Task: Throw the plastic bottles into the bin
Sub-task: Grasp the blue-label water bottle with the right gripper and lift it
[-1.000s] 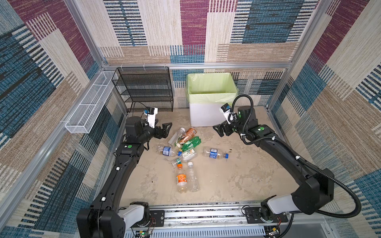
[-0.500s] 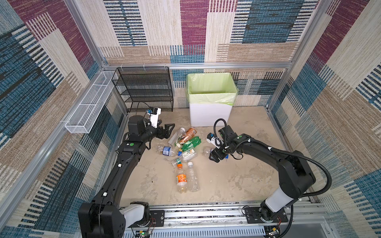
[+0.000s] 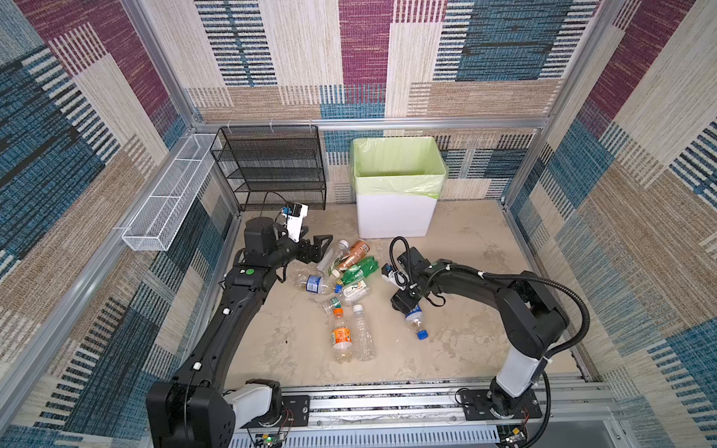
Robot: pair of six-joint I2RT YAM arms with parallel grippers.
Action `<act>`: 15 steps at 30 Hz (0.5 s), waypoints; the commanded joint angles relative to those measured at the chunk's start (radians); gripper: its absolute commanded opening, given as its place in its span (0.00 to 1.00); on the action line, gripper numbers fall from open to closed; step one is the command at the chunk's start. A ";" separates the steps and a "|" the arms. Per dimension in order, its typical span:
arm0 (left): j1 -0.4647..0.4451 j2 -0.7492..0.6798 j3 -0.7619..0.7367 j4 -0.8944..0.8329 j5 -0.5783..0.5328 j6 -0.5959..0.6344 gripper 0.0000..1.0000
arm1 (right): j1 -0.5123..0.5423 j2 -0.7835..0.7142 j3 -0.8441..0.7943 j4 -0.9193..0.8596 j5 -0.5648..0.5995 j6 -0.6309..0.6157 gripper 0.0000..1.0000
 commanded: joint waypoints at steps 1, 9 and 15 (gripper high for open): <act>-0.001 0.002 0.017 -0.002 0.012 0.023 0.91 | 0.000 -0.028 -0.012 0.016 0.025 0.052 0.82; -0.007 -0.005 0.014 -0.002 0.001 0.025 0.91 | 0.000 -0.123 -0.006 0.025 0.112 0.244 0.90; -0.014 -0.003 0.014 -0.001 0.003 0.024 0.91 | 0.000 -0.238 -0.082 -0.025 0.060 0.367 0.89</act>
